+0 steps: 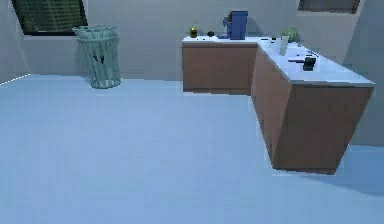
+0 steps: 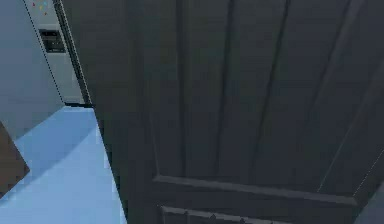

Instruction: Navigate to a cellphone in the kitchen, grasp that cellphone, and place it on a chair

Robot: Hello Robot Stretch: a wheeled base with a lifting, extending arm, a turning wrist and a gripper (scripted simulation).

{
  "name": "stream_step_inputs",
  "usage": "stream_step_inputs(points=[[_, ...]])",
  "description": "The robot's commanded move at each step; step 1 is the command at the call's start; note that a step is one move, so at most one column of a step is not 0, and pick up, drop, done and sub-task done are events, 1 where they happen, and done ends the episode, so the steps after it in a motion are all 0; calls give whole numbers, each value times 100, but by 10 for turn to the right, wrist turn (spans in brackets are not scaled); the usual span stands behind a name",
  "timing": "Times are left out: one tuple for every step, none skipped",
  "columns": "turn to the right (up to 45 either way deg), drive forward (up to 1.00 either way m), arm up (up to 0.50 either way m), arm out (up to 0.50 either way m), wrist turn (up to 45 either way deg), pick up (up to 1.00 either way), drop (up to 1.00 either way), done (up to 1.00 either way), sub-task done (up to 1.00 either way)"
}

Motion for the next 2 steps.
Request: stream_step_inputs(points=[[0, 50, 0, 0, 0, 0, 0, 0, 0], [180, 0, 0, 0, 0, 0, 0, 0, 0]])
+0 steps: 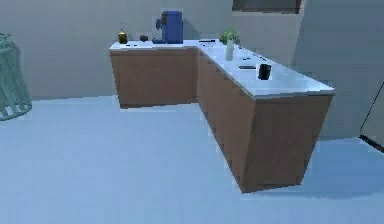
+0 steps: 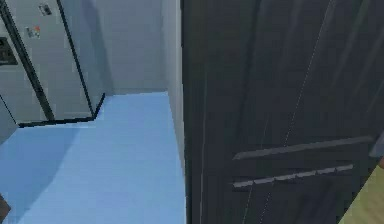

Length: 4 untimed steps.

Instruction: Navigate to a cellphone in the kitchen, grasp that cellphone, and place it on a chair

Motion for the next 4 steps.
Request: stream_step_inputs(points=[[0, 70, 0, 0, 0, 0, 0, 0, 0], [-450, 0, 0, 0, 0, 0, 0, 0, 0], [-180, 0, 0, 0, 0, 0, 0, 0, 0], [-30, 0, 0, 0, 0, 0, 0, 0, 0]])
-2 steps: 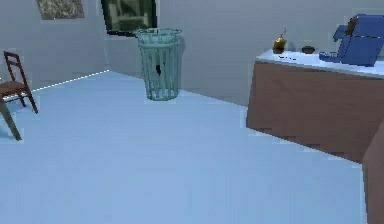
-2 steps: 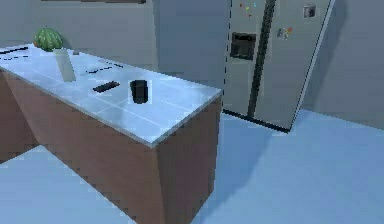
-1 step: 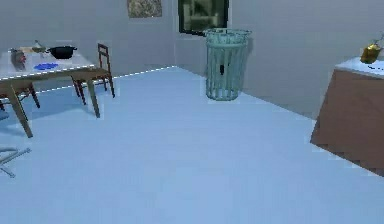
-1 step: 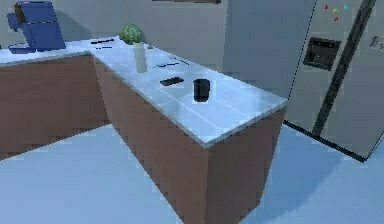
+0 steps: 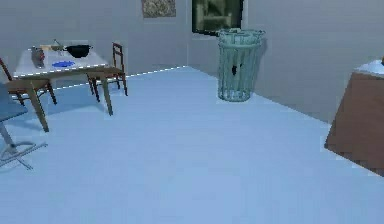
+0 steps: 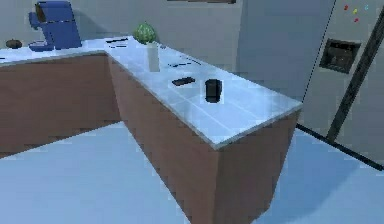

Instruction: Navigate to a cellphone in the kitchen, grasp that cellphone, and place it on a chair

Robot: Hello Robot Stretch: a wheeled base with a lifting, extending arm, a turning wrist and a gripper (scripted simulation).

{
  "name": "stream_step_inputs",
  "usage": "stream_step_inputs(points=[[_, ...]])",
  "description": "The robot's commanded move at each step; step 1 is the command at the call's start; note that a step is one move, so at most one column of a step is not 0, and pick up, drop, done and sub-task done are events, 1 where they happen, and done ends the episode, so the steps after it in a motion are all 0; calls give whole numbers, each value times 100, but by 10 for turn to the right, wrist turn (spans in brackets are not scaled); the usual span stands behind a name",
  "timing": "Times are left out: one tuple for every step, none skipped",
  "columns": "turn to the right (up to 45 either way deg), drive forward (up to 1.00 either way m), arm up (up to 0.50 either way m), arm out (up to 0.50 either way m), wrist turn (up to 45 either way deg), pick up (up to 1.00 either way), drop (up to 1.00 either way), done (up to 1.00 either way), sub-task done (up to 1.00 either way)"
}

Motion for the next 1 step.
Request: stream_step_inputs(points=[[450, 0, 0, 0, 0, 0, 0, 0, 0]])
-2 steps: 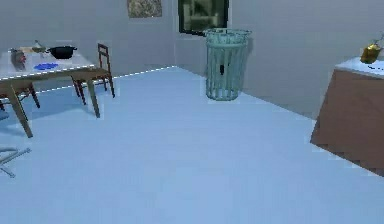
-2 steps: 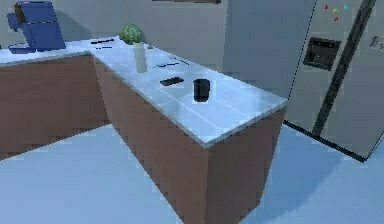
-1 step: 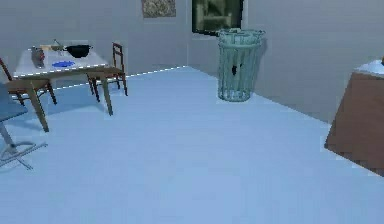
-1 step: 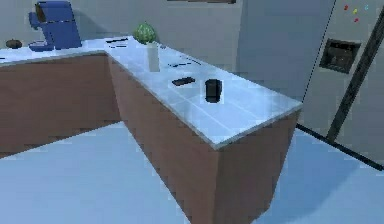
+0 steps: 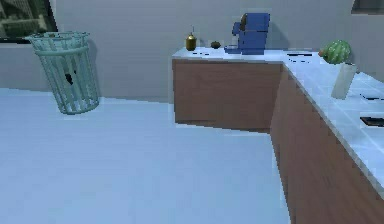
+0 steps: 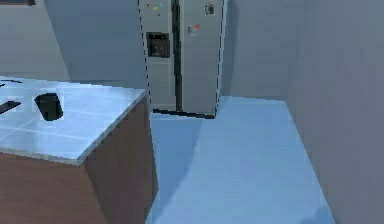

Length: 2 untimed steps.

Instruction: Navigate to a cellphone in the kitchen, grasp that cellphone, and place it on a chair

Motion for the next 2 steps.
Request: stream_step_inputs(points=[[180, 0, 0, 0, 0, 0, 0, 0, 0], [0, 70, 0, 0, 0, 0, 0, 0, 0]])
